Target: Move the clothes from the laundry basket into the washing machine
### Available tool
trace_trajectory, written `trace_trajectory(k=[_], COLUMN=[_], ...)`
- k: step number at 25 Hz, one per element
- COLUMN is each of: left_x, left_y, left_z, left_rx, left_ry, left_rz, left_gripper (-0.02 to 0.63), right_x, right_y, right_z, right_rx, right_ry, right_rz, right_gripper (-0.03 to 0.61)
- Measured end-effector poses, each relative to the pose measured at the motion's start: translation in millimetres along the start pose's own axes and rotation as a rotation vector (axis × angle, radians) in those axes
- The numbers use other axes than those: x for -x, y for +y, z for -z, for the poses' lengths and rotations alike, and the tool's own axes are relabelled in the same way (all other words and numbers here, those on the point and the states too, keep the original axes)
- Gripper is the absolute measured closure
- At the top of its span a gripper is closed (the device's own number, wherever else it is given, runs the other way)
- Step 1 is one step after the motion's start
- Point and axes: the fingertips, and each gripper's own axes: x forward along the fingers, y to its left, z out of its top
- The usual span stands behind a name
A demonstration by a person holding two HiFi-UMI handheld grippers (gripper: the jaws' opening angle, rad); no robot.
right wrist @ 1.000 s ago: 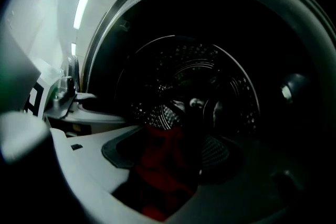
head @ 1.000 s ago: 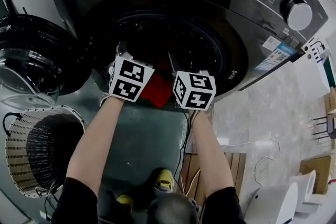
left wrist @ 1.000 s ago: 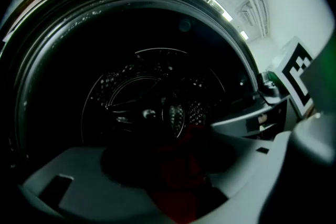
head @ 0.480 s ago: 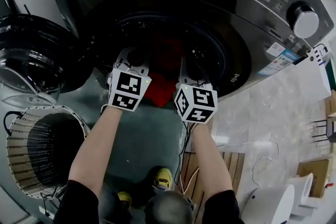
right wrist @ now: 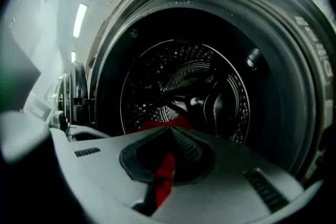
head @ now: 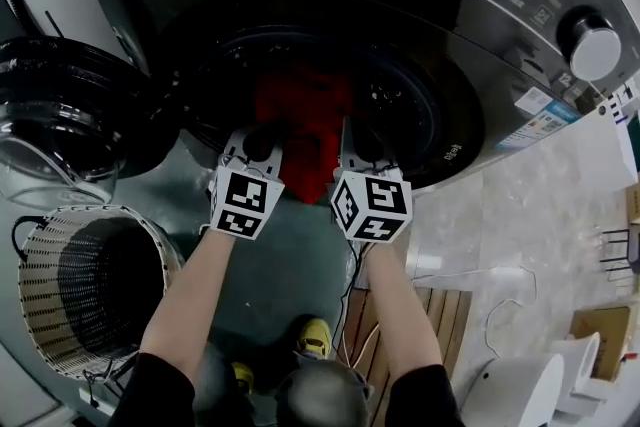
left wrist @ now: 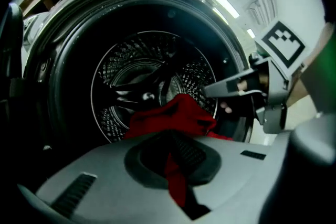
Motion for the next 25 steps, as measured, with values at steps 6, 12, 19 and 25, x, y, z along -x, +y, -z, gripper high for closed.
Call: trace_trajectory(k=[6,12,19,25], left_x=[15,9,8,-21], left_y=[-61,-75,-53,-10], left_z=[58,98,71,-8], left_rx=[-0.193,-0.239,-0.25,-0.242], left_ry=[0.116,0.218,0.12,0.002], left_rz=[0.207,0.155,0.057,-0.033], left_gripper=[0.313,0.259,0.572,0.574], right_x=[-1,-6,4,9], right_y=[2,11,4,0], right_z=[5,3,3,1], right_rx=[-0.021,0.014,-0.002,-0.031], right_ry=[-0.001,-0.015,-0.04,-0.044], right_rz=[-0.022,-0.04,-0.031,-0.014], right_gripper=[0.48,0.423,0.435,0.439])
